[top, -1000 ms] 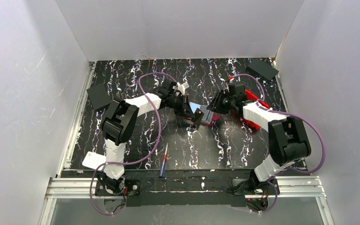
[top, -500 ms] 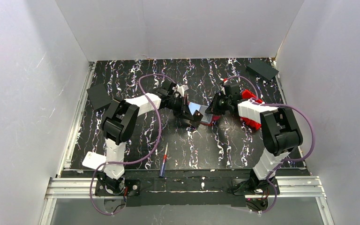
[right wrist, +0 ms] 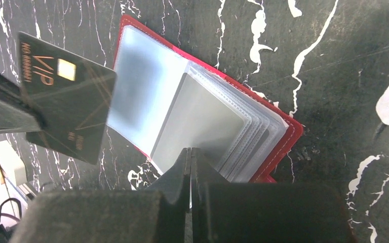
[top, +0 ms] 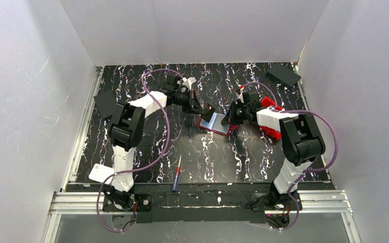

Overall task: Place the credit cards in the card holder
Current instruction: Insert the credit card into the card holder.

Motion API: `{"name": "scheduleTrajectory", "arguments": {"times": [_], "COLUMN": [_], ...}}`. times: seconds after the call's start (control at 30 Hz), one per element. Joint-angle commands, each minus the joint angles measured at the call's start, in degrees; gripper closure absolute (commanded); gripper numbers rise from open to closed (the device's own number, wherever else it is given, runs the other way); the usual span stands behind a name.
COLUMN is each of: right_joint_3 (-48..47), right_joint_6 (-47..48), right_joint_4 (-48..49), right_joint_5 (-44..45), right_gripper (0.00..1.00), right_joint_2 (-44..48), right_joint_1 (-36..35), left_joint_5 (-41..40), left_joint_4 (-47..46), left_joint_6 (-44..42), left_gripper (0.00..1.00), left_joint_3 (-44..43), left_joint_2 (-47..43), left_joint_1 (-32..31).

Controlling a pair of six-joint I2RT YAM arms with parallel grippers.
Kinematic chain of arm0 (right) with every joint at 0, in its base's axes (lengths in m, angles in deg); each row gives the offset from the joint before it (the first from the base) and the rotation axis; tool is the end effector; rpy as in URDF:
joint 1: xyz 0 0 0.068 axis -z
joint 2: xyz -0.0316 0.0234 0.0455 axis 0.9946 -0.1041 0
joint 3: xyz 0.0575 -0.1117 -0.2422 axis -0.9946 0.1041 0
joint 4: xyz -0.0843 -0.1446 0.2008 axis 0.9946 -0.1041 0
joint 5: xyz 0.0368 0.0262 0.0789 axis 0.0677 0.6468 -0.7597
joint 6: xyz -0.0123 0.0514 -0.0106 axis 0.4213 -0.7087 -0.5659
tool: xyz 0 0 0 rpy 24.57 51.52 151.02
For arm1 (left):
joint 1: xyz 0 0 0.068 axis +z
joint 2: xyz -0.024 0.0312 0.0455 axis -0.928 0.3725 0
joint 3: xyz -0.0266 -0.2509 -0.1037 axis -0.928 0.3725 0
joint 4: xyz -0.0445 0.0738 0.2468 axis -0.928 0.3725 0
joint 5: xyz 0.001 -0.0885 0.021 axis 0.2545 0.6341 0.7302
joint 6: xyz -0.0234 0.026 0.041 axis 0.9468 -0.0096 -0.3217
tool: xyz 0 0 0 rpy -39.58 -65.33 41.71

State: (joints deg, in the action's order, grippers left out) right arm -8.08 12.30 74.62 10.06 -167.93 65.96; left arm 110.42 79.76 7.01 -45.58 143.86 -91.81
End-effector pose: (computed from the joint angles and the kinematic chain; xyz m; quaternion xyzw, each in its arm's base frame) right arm 0.3396 0.1233 0.1608 0.0207 0.9116 0.2944 0.2863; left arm 0.4153 -0.2113 0.1893 0.1221 0.8385 -0.5043 0.1665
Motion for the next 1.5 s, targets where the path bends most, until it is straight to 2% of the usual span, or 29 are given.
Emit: {"name": "scheduleTrajectory", "arguments": {"times": [0.0,0.17,0.3,0.43,0.87,1.27,1.47], "right_joint_3": [0.30,0.75,0.98,1.08,1.21,1.47,1.49], "right_joint_6": [5.14,7.49,7.94,7.78,8.03,8.03,8.09], "right_joint_4": [-5.41,-6.62,-6.49,-5.84,-5.58,-5.34,-5.40], "right_joint_5": [0.81,-0.06,-0.87,-1.88,-2.16,-2.68,-2.85], "right_gripper": [0.98,0.99,0.99,0.99,0.99,0.99,0.99], "right_joint_2": [-2.84,-2.44,-2.16,-2.23,-2.24,-2.22,-2.06], "right_joint_1": [2.11,4.08,4.62,4.62,4.62,4.62,4.62], "left_joint_5": [6.11,7.37,7.66,8.41,7.91,11.40,8.63], "left_joint_4": [0.34,0.33,6.10,3.56,5.73,3.88,4.91], "left_joint_6": [0.14,-1.30,-4.70,-3.12,-3.79,-0.87,-2.09], "left_gripper": [1.00,1.00,1.00,1.00,1.00,1.00,1.00], "left_joint_3": [-2.62,-3.72,-7.27,-6.44,-5.62,-4.99,-3.54], "left_joint_2": [3.93,5.29,7.86,8.70,9.48,11.34,10.36], "left_joint_1": [-0.58,-0.52,-0.54,-0.51,-0.45,-0.45,-0.12]}}
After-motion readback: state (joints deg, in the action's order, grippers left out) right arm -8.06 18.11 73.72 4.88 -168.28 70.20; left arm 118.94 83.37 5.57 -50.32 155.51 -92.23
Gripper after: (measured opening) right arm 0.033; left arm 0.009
